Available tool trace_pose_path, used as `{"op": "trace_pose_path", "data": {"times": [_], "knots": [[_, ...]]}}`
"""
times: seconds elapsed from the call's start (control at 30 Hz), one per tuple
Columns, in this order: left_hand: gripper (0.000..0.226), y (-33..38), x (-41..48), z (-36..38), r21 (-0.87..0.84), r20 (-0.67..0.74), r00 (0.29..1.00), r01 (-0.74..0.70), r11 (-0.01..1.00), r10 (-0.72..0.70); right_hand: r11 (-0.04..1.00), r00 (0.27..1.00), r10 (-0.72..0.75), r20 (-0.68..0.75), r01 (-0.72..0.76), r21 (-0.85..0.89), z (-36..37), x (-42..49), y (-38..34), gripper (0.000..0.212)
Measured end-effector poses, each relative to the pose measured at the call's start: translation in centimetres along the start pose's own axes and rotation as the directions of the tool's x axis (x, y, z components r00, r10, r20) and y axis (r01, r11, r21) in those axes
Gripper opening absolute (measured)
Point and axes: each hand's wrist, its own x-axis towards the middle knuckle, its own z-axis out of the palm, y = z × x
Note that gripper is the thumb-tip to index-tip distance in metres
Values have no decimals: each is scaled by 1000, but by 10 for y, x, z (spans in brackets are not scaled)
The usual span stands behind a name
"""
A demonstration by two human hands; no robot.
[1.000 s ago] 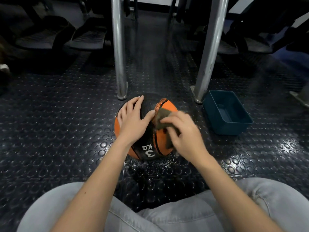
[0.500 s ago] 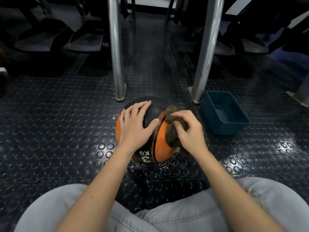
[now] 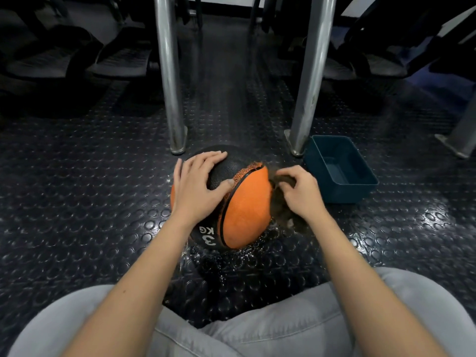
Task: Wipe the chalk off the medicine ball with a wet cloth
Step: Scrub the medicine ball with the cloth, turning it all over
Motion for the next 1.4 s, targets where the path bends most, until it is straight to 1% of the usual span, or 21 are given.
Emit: {"op": "trace_pose_path", "data": {"times": [0.07, 0.13, 0.23, 0.27, 0.33, 0.4, 0.43, 0.5, 0.6, 0.67, 0.73, 0.8, 0.9, 0.93, 1.0, 1.07, 1.13, 1.23, 1.3, 1.37, 1.4], "knots": [[66, -2, -1, 0, -10, -16, 1000, -7, 1000, 7, 998, 994, 39, -101, -43, -46, -6, 2, 2, 24], [65, -6, -4, -2, -27, -50, 999, 2, 1000, -4, 989, 972, -138, -192, 147, 33, -7, -2, -20, 23], [63, -10, -6, -3, -48, -60, 998, -2, 999, -1, 905, 908, -416, -58, 419, 71, 0, -15, -40, 24], [62, -9, -6, -4, -56, -58, 998, -14, 998, 10, 910, 911, -412, 10, 411, 64, 3, -14, -34, 25], [63, -8, -6, -4, -61, -47, 998, -43, 997, 40, 963, 961, -260, 98, 265, -52, -3, -5, -13, 26], [62, -7, -8, -3, -60, -40, 997, -67, 996, 65, 949, 993, -79, 90, 103, -297, -15, 1, 2, 27], [60, -6, -8, -2, -66, -38, 997, -76, 995, 74, 947, 998, -58, 27, 64, -314, -20, 2, 3, 27], [55, -7, -9, -2, -87, -35, 996, -89, 992, 86, 970, 979, -183, -90, 165, -179, -19, 0, -14, 25], [52, -4, -9, -1, -118, 10, 990, -141, 983, 143, 925, 925, -380, -2, 380, -9, -8, -14, -36, 24], [53, 0, -9, -1, -127, 27, 984, -170, 977, 175, 966, 965, -259, 37, 259, -1, -6, -12, -20, 25], [53, 2, -10, 0, -96, 23, 977, -209, 973, 212, 981, 998, -36, 54, 46, -187, -14, -3, 4, 25], [55, 0, -14, 3, -64, 5, 971, -237, 969, 238, 963, 999, 48, 12, -43, -265, -22, 1, 15, 23], [60, -2, -19, 2, -40, -17, 968, -251, 967, 251, 991, 980, -132, -147, 132, -11, -30, 6, -7, 25], [59, -2, -19, 3, -13, -5, 958, -286, 958, 286, 976, 971, -197, -133, 207, 61, -31, 5, -13, 26], [57, 1, -17, 6, 40, 30, 928, -372, 927, 371, 948, 956, -292, 7, 289, 134, -32, 1, -15, 30], [56, 5, -13, 7, 25, 73, 906, -421, 907, 418, 963, 963, -238, 129, 217, 158, -33, -3, -7, 32], [57, 6, -9, 7, -2, 97, 899, -428, 904, 426, 992, 986, -103, 133, 93, 81, -34, 0, 10, 31], [55, 1, -12, 3, -2, 64, 913, -404, 915, 404, 967, 990, 94, 107, -65, -248, -28, 3, 30, 28], [45, 0, -12, -6, -65, 24, 950, -309, 949, 311, 991, 999, 45, -3, -45, -127, -26, 5, 20, 28], [30, 8, -9, -9, -109, -15, 986, -169, 980, 168, 986, 991, -95, -93, 107, 131, -29, 2, -7, 30], [26, 14, -8, -7, -80, -45, 994, -107, 991, 104, 958, 979, -189, -79, 201, 205, -29, 0, -21, 32]]}}
